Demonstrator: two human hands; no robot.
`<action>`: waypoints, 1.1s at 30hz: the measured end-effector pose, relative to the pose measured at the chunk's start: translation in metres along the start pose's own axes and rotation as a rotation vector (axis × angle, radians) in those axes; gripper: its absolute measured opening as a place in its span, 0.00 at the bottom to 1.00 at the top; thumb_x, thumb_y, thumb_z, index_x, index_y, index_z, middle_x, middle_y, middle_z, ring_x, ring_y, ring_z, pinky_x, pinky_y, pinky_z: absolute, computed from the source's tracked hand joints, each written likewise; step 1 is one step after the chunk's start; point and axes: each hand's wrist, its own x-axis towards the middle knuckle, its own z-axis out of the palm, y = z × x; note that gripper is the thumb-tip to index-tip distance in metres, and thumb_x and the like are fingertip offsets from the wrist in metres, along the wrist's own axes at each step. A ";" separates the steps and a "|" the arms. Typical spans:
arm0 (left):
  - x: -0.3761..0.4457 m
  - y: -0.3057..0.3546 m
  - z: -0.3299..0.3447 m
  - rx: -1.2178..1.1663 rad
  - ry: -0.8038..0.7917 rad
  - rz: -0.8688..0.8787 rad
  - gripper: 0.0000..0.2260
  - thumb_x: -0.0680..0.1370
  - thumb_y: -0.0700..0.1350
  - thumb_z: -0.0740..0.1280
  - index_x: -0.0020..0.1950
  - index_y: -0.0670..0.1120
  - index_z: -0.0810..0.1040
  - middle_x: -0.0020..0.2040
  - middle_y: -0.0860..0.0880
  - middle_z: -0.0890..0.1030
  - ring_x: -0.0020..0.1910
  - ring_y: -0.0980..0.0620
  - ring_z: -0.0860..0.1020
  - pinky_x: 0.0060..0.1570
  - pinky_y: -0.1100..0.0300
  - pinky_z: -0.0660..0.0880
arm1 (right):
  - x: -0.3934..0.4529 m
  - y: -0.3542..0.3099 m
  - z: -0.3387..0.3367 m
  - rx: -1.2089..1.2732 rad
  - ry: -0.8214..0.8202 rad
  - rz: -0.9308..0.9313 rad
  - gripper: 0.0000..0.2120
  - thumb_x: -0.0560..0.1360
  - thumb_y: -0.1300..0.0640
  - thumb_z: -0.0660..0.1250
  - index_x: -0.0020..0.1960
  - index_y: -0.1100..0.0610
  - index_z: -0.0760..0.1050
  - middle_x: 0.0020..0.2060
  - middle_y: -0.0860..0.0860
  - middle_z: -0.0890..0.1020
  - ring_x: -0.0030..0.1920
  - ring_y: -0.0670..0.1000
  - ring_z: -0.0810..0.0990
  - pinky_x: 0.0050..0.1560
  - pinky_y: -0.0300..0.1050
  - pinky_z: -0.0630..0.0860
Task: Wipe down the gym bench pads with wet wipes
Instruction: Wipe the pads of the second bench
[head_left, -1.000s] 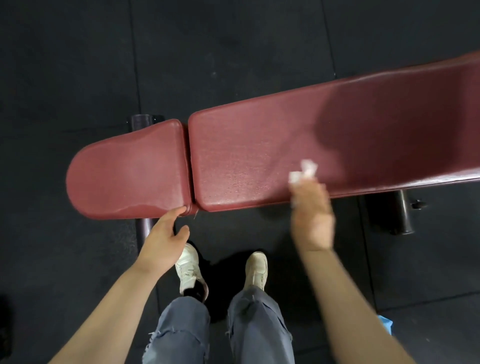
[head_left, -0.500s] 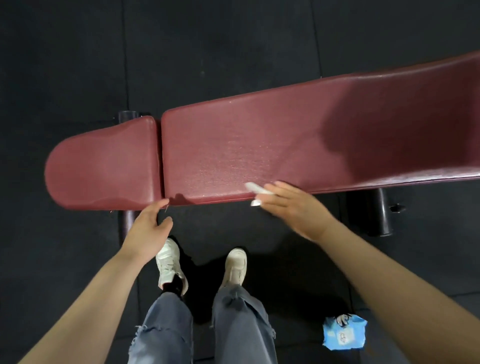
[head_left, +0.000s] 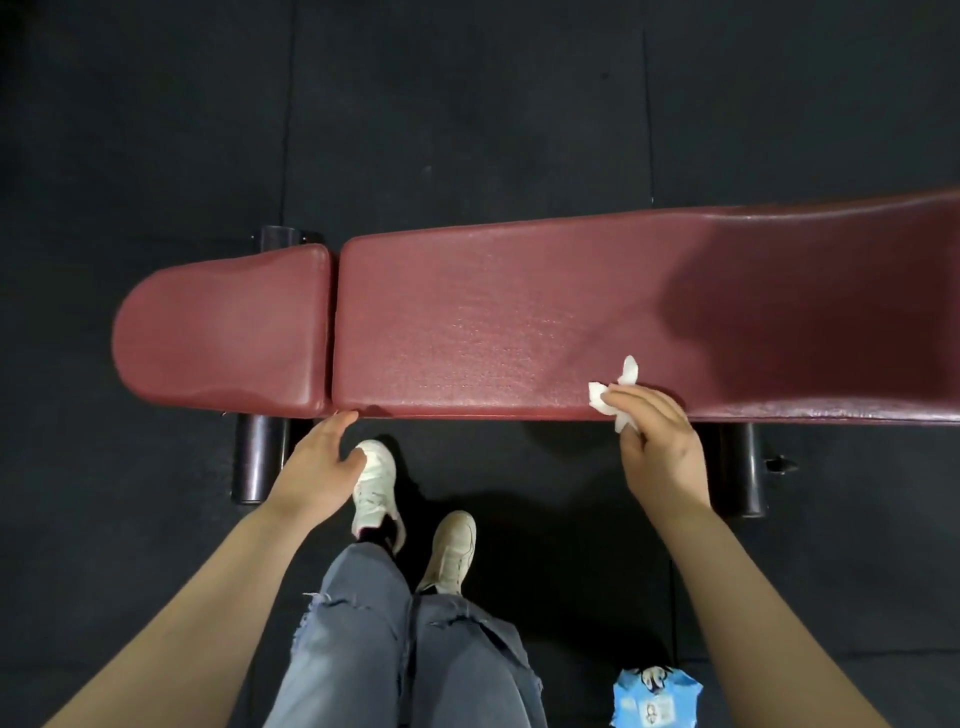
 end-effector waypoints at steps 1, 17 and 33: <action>0.001 -0.002 -0.001 -0.005 0.001 -0.004 0.25 0.80 0.43 0.62 0.78 0.48 0.63 0.78 0.50 0.65 0.77 0.50 0.62 0.74 0.53 0.59 | 0.003 -0.006 0.005 -0.012 0.015 0.006 0.20 0.69 0.78 0.66 0.55 0.62 0.82 0.53 0.53 0.83 0.55 0.56 0.80 0.59 0.52 0.75; 0.023 -0.005 0.009 -0.080 -0.022 -0.032 0.30 0.80 0.43 0.62 0.81 0.48 0.54 0.80 0.49 0.58 0.78 0.51 0.58 0.76 0.51 0.58 | 0.166 -0.009 0.041 -0.276 -0.187 0.113 0.10 0.76 0.60 0.60 0.36 0.52 0.72 0.34 0.46 0.74 0.35 0.48 0.71 0.37 0.46 0.65; 0.034 -0.011 0.002 -0.097 -0.034 -0.134 0.30 0.79 0.44 0.63 0.80 0.49 0.57 0.78 0.47 0.63 0.76 0.48 0.63 0.73 0.45 0.63 | 0.020 -0.031 0.047 -0.351 -0.236 0.055 0.10 0.69 0.73 0.64 0.39 0.58 0.74 0.31 0.53 0.73 0.32 0.59 0.74 0.43 0.55 0.78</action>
